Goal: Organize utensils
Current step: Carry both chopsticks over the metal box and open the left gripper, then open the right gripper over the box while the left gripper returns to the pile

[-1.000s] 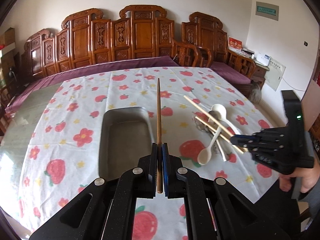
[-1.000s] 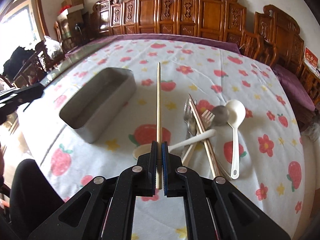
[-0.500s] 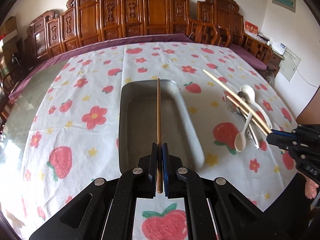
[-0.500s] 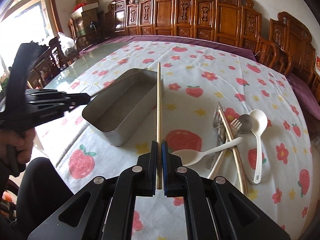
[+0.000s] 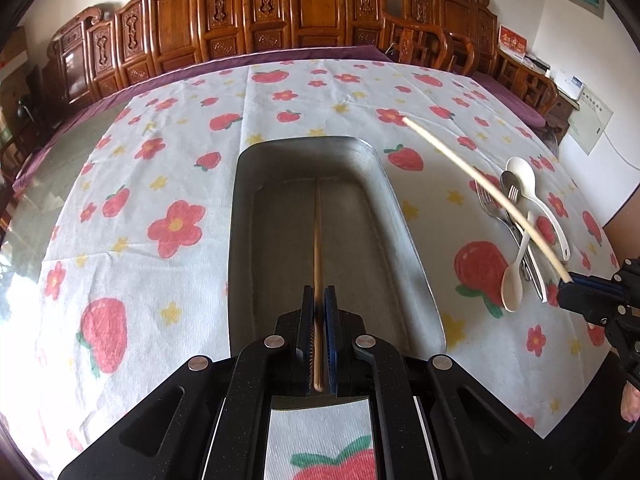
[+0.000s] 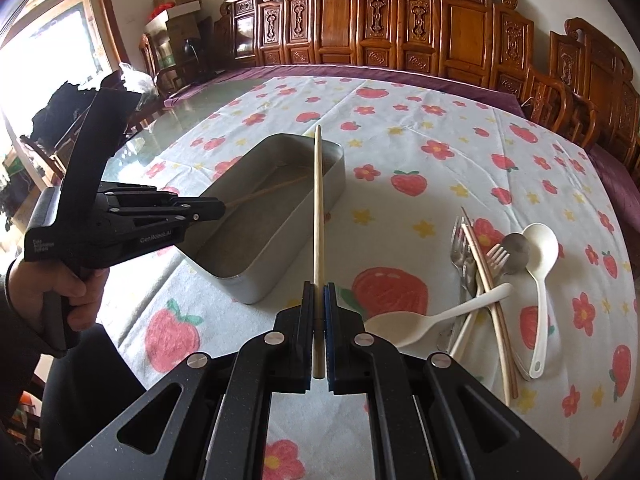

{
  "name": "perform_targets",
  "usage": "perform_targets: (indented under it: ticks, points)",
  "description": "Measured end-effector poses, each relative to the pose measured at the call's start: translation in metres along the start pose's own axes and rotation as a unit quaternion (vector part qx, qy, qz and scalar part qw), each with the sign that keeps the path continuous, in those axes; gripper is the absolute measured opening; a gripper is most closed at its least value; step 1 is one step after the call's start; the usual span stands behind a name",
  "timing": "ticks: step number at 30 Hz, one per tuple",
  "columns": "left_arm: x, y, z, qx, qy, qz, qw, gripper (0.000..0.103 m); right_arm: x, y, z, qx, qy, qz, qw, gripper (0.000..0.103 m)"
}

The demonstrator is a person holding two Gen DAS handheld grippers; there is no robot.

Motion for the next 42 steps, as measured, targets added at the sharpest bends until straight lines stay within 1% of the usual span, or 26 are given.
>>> perform_targets:
  ticks: [4, 6, 11, 16, 21, 25, 27, 33, 35, 39, 42]
  points:
    - [0.004, 0.002, -0.008, -0.01, -0.009, -0.005, 0.9999, 0.007, 0.006, 0.007, 0.011, 0.002, 0.006, 0.001, 1.0, 0.006]
    - [0.01, 0.005, -0.014, -0.019, -0.007, -0.011, 0.9997, 0.014, 0.011, 0.011, 0.018, 0.004, 0.008, 0.003, 1.0, 0.006]
    - [0.036, 0.014, -0.03, -0.036, -0.002, -0.033, 0.9988, 0.015, 0.019, 0.028, 0.041, 0.008, 0.021, 0.019, 1.0, 0.006]
    - [0.067, 0.018, -0.043, -0.047, 0.015, -0.048, 0.9976, 0.015, 0.026, 0.043, 0.069, 0.021, 0.036, 0.047, 0.998, 0.006]
    - [0.091, 0.017, -0.051, -0.055, 0.025, -0.057, 0.9966, 0.015, 0.036, 0.051, 0.094, 0.044, 0.02, 0.044, 0.998, 0.006]
    - [0.104, 0.016, -0.055, -0.057, 0.029, -0.064, 0.9959, 0.015, 0.036, 0.052, 0.113, 0.061, 0.003, 0.049, 0.997, 0.006]
    - [0.107, 0.015, -0.056, -0.059, 0.031, -0.065, 0.9957, 0.015, 0.034, 0.051, 0.121, 0.068, -0.009, 0.053, 0.996, 0.006]
    - [0.113, 0.013, -0.058, -0.059, 0.033, -0.066, 0.9955, 0.015, 0.03, 0.045, 0.135, 0.079, -0.01, 0.068, 0.995, 0.006]
    - [0.114, 0.013, -0.06, -0.061, 0.033, -0.067, 0.9953, 0.015, 0.032, 0.047, 0.134, 0.069, 0.002, 0.066, 0.995, 0.007]
    - [0.111, 0.012, -0.063, -0.064, 0.034, -0.066, 0.9952, 0.015, 0.039, 0.047, 0.133, 0.068, 0.026, 0.047, 0.996, 0.007]
    - [0.106, 0.012, -0.067, -0.067, 0.033, -0.063, 0.9952, 0.015, 0.038, 0.048, 0.122, 0.055, 0.038, 0.043, 0.997, 0.008]
Point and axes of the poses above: each gripper's, at about its wrist camera, not at the fingertips, and z roughly the way its jaws point, x to its left, y to its top, the point moved 8 cm from there along z, roughly the way its jaws point, and after that the axes turned 15 degrees about y, right-handed, at the moved point
